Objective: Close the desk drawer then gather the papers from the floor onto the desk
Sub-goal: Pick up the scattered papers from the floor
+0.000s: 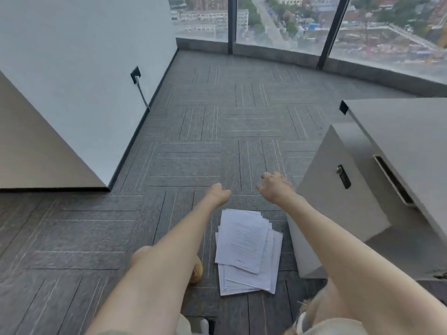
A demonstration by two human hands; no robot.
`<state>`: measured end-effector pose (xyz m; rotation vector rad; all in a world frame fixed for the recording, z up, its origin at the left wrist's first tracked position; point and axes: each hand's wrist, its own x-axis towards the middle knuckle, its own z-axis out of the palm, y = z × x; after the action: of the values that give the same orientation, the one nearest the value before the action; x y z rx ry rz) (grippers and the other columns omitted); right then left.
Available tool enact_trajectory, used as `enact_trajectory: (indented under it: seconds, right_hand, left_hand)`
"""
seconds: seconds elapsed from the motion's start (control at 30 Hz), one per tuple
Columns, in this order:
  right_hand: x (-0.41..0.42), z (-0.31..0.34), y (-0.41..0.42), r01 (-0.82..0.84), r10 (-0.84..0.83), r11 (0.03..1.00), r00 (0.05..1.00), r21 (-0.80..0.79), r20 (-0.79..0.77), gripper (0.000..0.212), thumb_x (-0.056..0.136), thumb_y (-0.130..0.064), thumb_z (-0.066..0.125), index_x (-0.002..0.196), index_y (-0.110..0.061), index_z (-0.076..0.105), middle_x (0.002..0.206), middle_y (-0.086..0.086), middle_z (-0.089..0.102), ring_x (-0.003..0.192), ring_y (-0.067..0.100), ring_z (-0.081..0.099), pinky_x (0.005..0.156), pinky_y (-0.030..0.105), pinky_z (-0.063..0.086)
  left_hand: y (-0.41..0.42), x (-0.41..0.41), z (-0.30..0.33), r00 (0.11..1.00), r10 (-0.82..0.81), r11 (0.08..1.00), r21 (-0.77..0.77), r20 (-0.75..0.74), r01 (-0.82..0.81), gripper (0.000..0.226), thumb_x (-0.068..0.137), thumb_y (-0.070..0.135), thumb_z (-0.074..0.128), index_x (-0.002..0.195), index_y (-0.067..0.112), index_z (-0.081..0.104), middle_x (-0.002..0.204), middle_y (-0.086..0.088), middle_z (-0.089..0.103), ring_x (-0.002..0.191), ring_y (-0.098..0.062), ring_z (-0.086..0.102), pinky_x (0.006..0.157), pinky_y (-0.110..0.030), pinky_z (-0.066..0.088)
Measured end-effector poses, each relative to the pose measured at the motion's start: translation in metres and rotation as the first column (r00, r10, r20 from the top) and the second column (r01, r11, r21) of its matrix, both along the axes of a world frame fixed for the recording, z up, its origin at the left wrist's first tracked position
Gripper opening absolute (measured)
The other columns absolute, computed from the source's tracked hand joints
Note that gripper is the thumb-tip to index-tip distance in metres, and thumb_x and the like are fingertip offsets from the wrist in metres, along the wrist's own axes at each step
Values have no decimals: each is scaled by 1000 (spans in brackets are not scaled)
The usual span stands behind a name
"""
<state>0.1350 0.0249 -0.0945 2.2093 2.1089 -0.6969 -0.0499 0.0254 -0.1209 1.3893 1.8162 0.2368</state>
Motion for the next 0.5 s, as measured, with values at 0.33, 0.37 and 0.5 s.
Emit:
enact_trajectory:
  seconds: [0.33, 0.37, 0.5]
  right_hand:
    - [3, -200, 81, 151, -175, 975, 974, -161, -143, 38, 97, -23, 44, 128, -5, 58, 131, 19, 57, 118, 37, 55, 93, 43, 47]
    - [6, -222, 84, 154, -184, 966, 974, -208, -135, 40, 97, -24, 44, 130, -6, 56, 132, 19, 56, 119, 37, 54, 93, 43, 47]
    - [19, -310, 79, 173, -224, 928, 967, -331, -124, 45, 96, -22, 45, 138, -8, 52, 140, 17, 54, 125, 35, 52, 95, 42, 46]
  left_hand:
    - [64, -9, -210, 992, 118, 956, -263, -47, -127, 12, 82, 21, 47, 73, 16, 42, 77, -4, 50, 69, -24, 46, 65, -32, 38]
    - [67, -9, -231, 990, 131, 950, -279, -55, -142, 11, 84, 22, 49, 75, 15, 45, 81, -5, 52, 73, -25, 48, 66, -32, 38]
    - [71, -11, -306, 974, 202, 923, -314, -101, -224, 24, 88, 25, 53, 104, 8, 56, 104, -9, 61, 103, -29, 57, 71, -31, 37]
